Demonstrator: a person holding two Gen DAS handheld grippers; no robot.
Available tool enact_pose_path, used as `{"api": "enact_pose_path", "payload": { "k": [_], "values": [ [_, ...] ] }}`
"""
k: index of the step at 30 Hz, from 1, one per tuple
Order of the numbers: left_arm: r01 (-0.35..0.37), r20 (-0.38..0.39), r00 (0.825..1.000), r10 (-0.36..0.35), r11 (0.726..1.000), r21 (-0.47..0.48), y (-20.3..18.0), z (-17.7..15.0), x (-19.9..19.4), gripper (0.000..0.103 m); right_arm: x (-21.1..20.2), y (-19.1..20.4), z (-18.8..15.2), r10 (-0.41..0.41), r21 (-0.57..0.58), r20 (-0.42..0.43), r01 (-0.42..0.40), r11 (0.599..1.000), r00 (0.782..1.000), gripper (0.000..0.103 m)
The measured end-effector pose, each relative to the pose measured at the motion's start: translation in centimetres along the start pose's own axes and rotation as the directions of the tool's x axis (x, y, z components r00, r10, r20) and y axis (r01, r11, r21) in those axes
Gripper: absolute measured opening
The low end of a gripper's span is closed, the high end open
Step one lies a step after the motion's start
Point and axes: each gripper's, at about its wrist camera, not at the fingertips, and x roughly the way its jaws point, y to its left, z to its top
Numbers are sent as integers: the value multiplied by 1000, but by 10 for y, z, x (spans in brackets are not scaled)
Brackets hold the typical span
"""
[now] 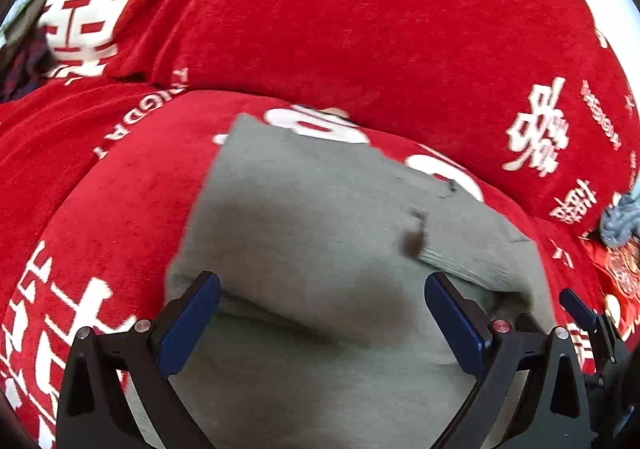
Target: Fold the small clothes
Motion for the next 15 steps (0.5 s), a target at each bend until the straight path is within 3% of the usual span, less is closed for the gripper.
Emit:
{"api": "enact_pose_path", "payload": {
  "k": [3,4,5,6,7,9,12,14,15],
  "values": [
    [-27,-13,1000,27,999,18,0,-3,8,102,25,22,7,3,-82,-25,-5,997,1000,88],
    [-34,-19,999,34,999,22,-1,-4,11,102,30,23,8,2,-84,-32,-4,996,999,80],
    [-41,-27,999,42,999,27,-2,-4,15,102,36,19,8,15,-65,-47,-18,998,999,67],
    [-50,-36,998,51,998,34,-4,-6,19,102,43,9,8,48,-17,-82,-49,999,995,32],
    [-55,-39,998,56,998,40,-4,-8,20,102,45,-2,6,69,34,-99,-66,997,993,19],
    [-68,-37,997,71,996,58,-5,-11,23,102,39,-29,-4,127,148,-75,-115,982,989,20],
    [-100,-26,994,103,991,87,-8,-16,28,102,24,-51,-22,189,232,-40,-175,957,981,22],
    [-121,-18,992,124,987,108,-11,-18,29,102,17,-61,-34,186,272,-26,-172,947,982,47],
    [-130,-15,991,132,985,116,-12,-19,30,102,14,-65,-38,182,297,-10,-171,940,983,73]
  ]
}}
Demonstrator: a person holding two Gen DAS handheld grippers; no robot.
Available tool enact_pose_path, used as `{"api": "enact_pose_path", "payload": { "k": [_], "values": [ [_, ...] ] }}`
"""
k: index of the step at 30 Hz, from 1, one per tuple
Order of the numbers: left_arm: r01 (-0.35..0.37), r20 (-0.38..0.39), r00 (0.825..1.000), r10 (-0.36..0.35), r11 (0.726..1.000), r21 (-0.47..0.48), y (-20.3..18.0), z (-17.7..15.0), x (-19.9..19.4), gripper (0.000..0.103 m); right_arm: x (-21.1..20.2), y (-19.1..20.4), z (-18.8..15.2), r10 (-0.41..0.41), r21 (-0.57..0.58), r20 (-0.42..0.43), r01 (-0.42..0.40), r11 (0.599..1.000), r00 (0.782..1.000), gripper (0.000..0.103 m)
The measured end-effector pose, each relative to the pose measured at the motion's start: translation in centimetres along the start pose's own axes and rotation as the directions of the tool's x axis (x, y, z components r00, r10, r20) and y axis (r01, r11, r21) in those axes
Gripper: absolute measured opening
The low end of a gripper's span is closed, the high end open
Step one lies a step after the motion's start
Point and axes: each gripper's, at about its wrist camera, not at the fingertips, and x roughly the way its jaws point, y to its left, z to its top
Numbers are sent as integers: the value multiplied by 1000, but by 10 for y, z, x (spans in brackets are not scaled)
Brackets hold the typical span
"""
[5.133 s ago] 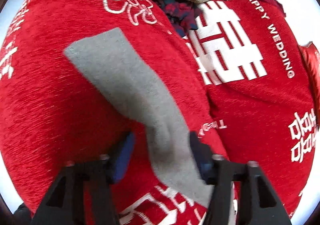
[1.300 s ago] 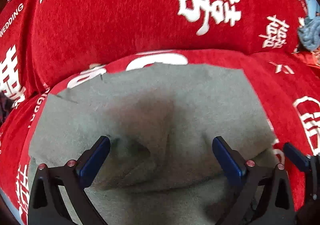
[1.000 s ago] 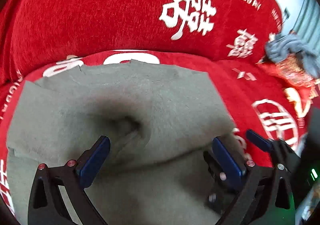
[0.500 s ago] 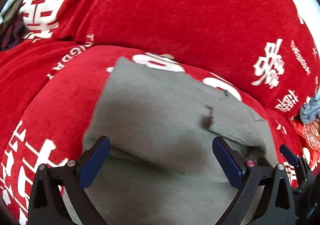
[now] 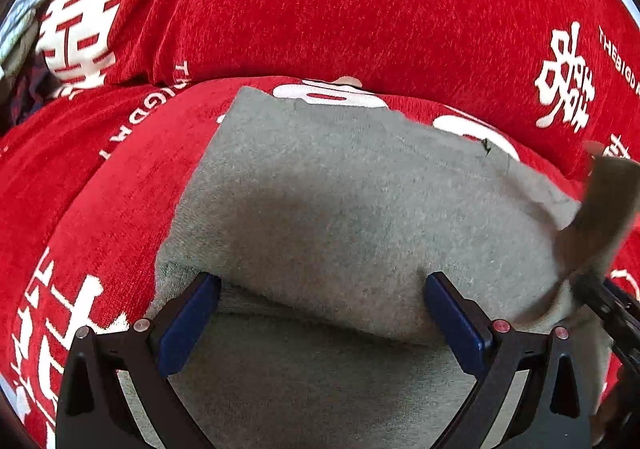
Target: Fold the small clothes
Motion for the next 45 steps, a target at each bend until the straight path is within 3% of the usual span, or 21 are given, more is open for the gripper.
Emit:
{"api": "enact_pose_path", "payload": {
  "k": [1,6,11,12,13,15,16,21,27,29,31,36,38,39,40,41,43,45],
  "values": [
    [-2,0,1000,2,1000,0,0,0,0,102,-4,-5,-3,8,27,29,-9,1000,1000,82],
    [-2,-1,1000,2,1000,4,1,-1,1,102,4,-29,5,116,168,21,-118,979,993,82],
    [-3,5,1000,3,1000,10,1,-2,1,102,10,-68,7,180,369,61,-189,910,982,81],
    [-1,5,1000,1,1000,9,1,-2,1,102,9,-71,8,192,371,68,-203,906,979,69],
    [0,5,1000,0,1000,7,1,-1,1,102,11,-70,9,195,359,56,-202,911,979,43],
    [3,5,1000,-3,1000,4,2,0,1,102,17,-68,14,167,317,4,-160,935,986,12],
    [4,3,1000,-4,1000,2,2,1,1,102,16,-68,15,157,302,7,-152,941,988,7],
    [7,-5,1000,-7,1000,-6,4,0,2,102,-6,-63,17,82,259,101,-106,960,991,5],
    [-7,-12,1000,7,1000,14,0,0,3,102,13,-67,6,33,250,18,-36,968,999,6],
    [-5,-19,1000,5,1000,13,1,1,2,102,15,-69,5,18,244,-4,-17,970,1000,11],
    [6,-25,1000,-6,1000,7,2,4,-2,102,9,-76,4,-14,259,17,9,966,1000,24],
    [19,27,999,-19,1000,-3,7,24,-20,102,-12,-95,3,-247,283,2,236,930,969,28],
    [-7,27,1000,7,1000,13,4,30,-19,102,-27,-84,7,-302,249,56,280,927,952,34],
    [-17,23,1000,16,999,30,-1,32,-15,102,-31,-76,8,-303,227,76,279,933,950,45],
    [-23,19,1000,22,999,46,-6,32,-12,102,-34,-64,10,-294,189,102,272,944,950,63],
    [-27,14,1000,26,998,60,-10,31,-9,102,-35,-49,11,-273,145,123,255,956,954,69],
    [-33,7,999,33,995,95,-23,26,-3,102,-30,-20,13,-174,49,125,169,984,977,72],
    [-39,6,999,38,992,118,-32,19,0,102,-17,1,8,-89,-7,65,90,996,994,72]
  ]
}}
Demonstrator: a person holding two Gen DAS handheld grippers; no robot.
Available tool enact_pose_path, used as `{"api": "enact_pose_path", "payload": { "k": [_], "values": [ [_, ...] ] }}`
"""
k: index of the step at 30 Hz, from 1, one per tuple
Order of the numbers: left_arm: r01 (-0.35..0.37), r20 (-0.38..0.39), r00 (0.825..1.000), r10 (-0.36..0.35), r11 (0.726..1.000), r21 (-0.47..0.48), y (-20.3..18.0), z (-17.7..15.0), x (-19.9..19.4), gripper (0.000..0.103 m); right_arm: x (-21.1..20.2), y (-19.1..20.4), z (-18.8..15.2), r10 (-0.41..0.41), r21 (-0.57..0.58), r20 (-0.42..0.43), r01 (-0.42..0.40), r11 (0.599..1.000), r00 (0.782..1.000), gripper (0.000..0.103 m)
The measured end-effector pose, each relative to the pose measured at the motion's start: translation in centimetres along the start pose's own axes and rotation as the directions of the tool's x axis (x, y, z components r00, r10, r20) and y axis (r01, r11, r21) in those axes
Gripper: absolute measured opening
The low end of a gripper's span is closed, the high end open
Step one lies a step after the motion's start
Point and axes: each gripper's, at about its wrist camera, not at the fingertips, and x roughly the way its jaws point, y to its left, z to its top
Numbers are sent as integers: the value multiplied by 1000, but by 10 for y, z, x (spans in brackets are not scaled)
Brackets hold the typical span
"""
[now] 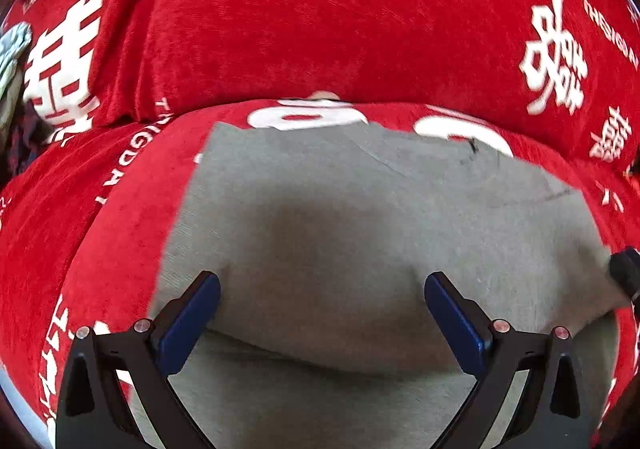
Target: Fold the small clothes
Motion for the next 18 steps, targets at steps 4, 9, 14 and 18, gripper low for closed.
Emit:
{"api": "enact_pose_path", "payload": {
  "k": [4,9,14,18],
  "values": [
    [-33,1,999,33,998,58,-5,-16,4,102,20,17,-18,-15,-94,-92,6,996,996,72],
    [-19,-1,1000,19,999,28,13,-21,-3,102,14,-15,-23,-85,-33,-81,83,996,993,72],
    [45,2,999,-45,999,-30,11,-33,-14,102,-15,3,-20,-34,-60,-17,33,998,999,72],
    [18,17,1000,-18,1000,24,-5,-47,-12,102,1,27,-38,-36,-131,-86,24,991,996,73]
  ]
}}
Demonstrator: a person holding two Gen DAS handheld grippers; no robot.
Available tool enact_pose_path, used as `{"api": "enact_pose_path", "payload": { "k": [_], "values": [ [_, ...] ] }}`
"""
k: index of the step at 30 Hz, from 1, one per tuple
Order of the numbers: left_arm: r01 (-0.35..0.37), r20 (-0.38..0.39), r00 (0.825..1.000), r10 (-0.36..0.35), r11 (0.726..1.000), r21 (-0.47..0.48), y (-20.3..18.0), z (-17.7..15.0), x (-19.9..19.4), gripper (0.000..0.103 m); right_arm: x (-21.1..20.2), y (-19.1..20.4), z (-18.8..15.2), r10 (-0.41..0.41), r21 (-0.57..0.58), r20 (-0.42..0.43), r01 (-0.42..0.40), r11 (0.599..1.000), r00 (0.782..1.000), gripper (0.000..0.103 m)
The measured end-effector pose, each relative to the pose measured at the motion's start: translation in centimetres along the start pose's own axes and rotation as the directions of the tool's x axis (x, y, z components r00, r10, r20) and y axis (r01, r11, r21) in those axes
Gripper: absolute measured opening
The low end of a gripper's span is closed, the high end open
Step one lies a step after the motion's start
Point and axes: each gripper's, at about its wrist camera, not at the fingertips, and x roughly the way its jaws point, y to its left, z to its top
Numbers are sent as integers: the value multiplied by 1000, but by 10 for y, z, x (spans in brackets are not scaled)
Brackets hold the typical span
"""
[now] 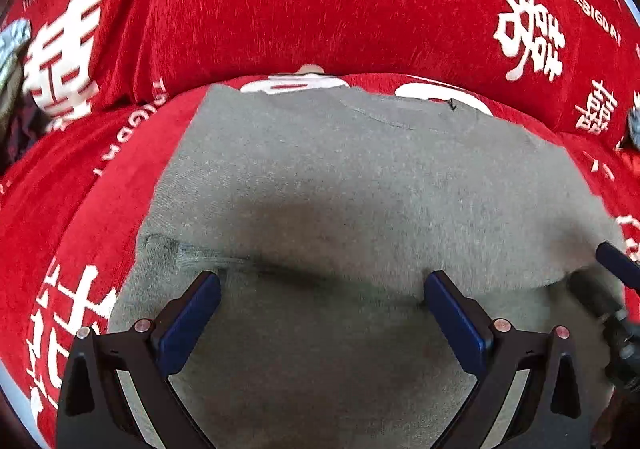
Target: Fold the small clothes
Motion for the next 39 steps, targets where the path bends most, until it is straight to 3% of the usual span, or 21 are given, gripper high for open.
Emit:
{"api": "enact_pose_path", "payload": {
  "k": [2,5,8,11,12,14,17,22,29,32,36,38,39],
  "values": [
    [16,-30,999,-16,1000,-7,5,-1,1,102,7,3,-6,-73,-37,-19,72,997,997,73],
    [-35,-32,999,35,999,-9,17,-9,-8,102,-3,-12,-12,-80,32,-34,81,996,996,74],
    [23,-21,999,-24,999,-46,21,-16,-23,102,-20,-2,-17,-32,24,15,32,999,999,74],
    [26,-38,999,-25,1000,5,2,-28,-22,102,-19,22,-26,78,-15,-11,-78,997,997,74],
    [-6,-44,999,8,999,45,-7,-37,-20,102,-14,30,-32,78,-25,-37,-79,997,996,73],
    [-32,1,999,32,997,65,-11,-49,-29,102,-20,39,-45,31,-86,-5,-32,996,999,75],
    [-4,-23,1000,5,999,43,-8,-72,-46,102,-36,42,-65,44,-117,-13,-45,992,999,77],
    [18,-58,998,-13,996,85,-13,-120,-75,102,-63,34,-100,49,-151,-54,-57,987,997,81],
    [24,-58,998,-16,990,137,-14,-155,-86,102,-87,32,-137,-10,-227,-115,-16,974,993,83],
    [29,-80,997,-17,988,150,-12,-158,-91,102,-92,35,-138,-33,-258,-147,-6,966,989,83],
    [27,-9,1000,-27,991,131,-10,-149,-100,102,-103,48,-121,26,-254,-53,-39,966,998,83],
    [-10,-65,998,20,989,148,-12,-149,-85,103,-99,63,-116,52,-279,-37,-61,958,998,83],
    [0,-69,998,10,990,143,-11,-150,-83,103,-93,69,-116,48,-301,-49,-60,952,998,83]
  ]
}}
